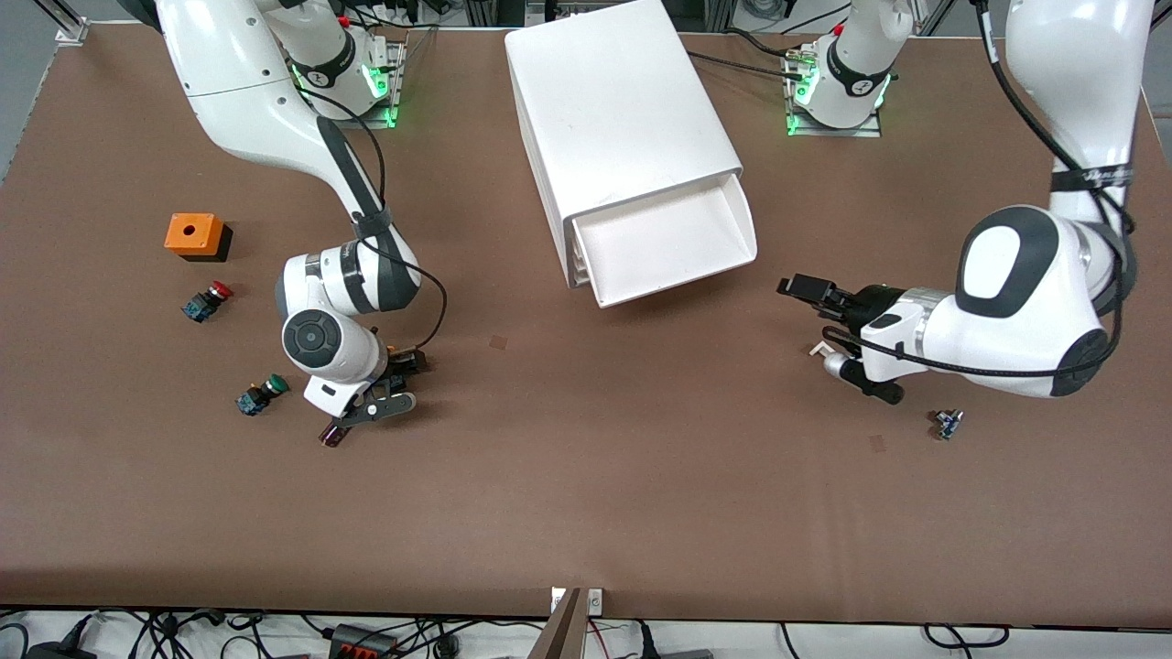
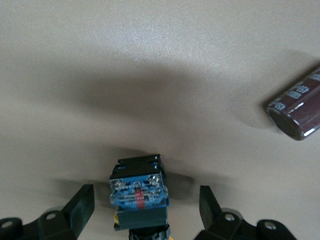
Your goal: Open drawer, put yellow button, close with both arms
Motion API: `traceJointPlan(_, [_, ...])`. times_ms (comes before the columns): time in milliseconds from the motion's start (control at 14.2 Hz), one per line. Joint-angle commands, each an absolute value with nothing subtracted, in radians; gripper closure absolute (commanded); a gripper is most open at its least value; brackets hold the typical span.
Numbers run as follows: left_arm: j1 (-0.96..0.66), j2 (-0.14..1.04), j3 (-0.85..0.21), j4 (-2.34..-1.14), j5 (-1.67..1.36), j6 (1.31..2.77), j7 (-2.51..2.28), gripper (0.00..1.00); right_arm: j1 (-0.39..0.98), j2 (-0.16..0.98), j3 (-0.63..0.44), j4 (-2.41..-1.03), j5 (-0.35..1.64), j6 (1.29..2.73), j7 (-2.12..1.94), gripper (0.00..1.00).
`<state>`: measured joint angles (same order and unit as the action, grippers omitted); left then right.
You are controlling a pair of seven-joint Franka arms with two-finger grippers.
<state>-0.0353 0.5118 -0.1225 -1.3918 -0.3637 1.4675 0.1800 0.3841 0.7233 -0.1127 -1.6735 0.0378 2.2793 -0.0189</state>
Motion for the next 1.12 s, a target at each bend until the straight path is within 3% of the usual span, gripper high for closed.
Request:
traceJointPlan(0, [-0.052,0.495,-0.136,-1.368,-0.148,1.456,0.109,0.0,0.387,0.727,-0.112,-1.635,0.049,2.266,-0.058,0.93])
traceJointPlan(70, [-0.061,0.495,-0.138,-1.364,-0.097,1.468,0.109,0.0,0.387,0.723,-0.112,-1.619,0.049,2.243,-0.058,1.0])
traceJointPlan(211, [-0.066,0.506,-0.127,-1.289,-0.008,1.496,0.115,0.0,0.387,0.719,-0.112,-1.551,0.049,2.168,-0.061,1.0])
traceJointPlan(562, [-0.031,0.548,-0.112,-1.273,0.038,1.595,-0.018,0.0,0.408,0.698,-0.1,-1.315,0.052,1.915,-0.058,1.0])
traceJointPlan(1055, [-0.02,0.523,-0.117,-1.338,0.029,1.54,-0.04,0.0,0.517,0.672,-0.084,-1.114,0.112,1.836,0.058,1.0])
